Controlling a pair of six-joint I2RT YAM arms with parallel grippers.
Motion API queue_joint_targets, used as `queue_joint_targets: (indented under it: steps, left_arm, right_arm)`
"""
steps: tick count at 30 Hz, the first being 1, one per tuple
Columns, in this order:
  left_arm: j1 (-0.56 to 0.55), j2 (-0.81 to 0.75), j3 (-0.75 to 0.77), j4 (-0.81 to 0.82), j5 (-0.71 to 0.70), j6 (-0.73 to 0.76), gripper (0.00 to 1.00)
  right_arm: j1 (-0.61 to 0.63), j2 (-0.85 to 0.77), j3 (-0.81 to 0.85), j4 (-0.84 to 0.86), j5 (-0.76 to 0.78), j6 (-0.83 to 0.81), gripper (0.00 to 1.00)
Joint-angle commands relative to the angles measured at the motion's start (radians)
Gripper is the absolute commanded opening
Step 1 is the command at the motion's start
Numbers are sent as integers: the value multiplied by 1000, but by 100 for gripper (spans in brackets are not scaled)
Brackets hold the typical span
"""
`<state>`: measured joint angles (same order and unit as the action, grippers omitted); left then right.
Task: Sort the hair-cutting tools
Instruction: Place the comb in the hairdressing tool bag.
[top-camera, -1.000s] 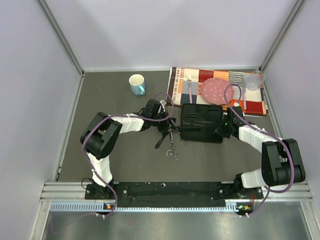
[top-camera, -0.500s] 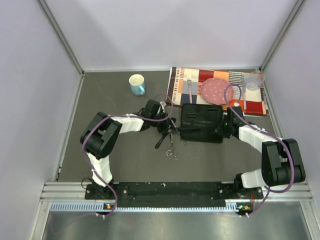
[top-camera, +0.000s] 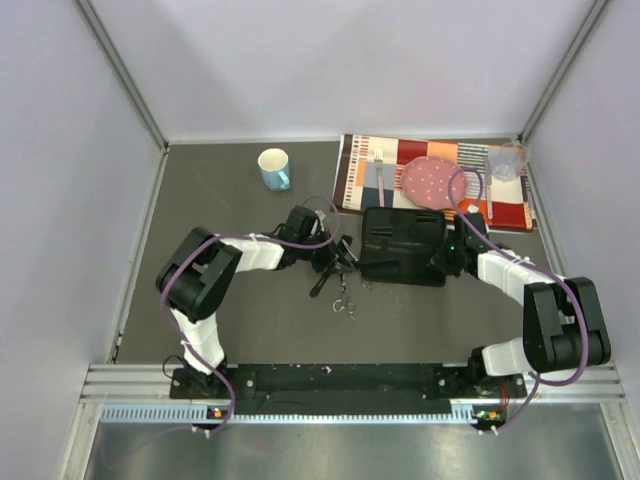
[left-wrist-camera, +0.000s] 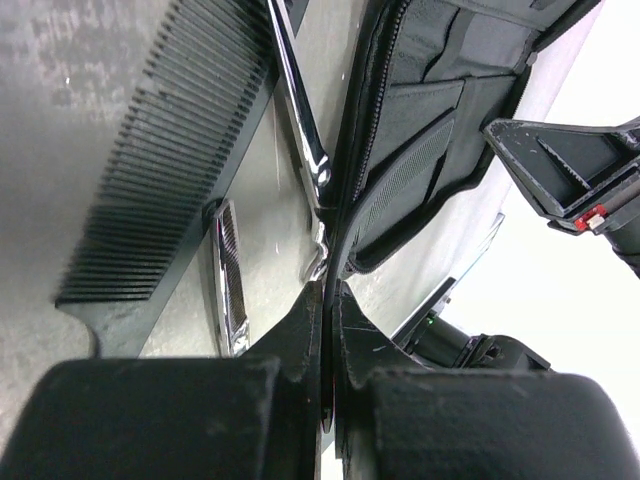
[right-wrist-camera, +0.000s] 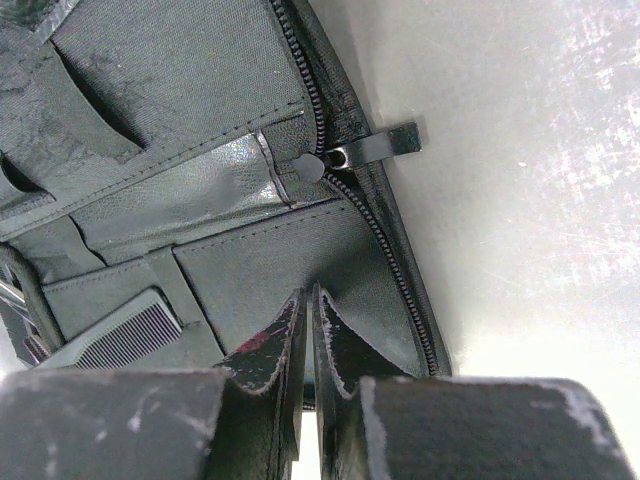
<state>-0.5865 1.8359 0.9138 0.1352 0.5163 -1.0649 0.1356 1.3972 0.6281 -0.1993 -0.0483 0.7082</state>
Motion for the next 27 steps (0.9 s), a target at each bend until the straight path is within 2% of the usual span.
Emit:
queue_joint_targets:
  steps: [1, 10, 17, 22, 27]
  left_arm:
    - [-24, 59, 49, -28, -15, -9, 0]
    - [-22, 68, 50, -3, -71, -53, 0]
    - [-9, 37, -10, 23, -139, -92, 0]
    - [-13, 82, 23, 70, -79, -115, 0]
    - [-13, 80, 33, 46, -79, -86, 0]
  right_arm:
    - [12, 34, -39, -20, 25, -12, 6]
    - [12, 34, -39, -19, 27, -13, 6]
    - [12, 31, -44, -17, 25, -15, 6]
    - [12, 29, -45, -15, 25, -15, 6]
    - [12, 26, -48, -15, 25, -16, 6]
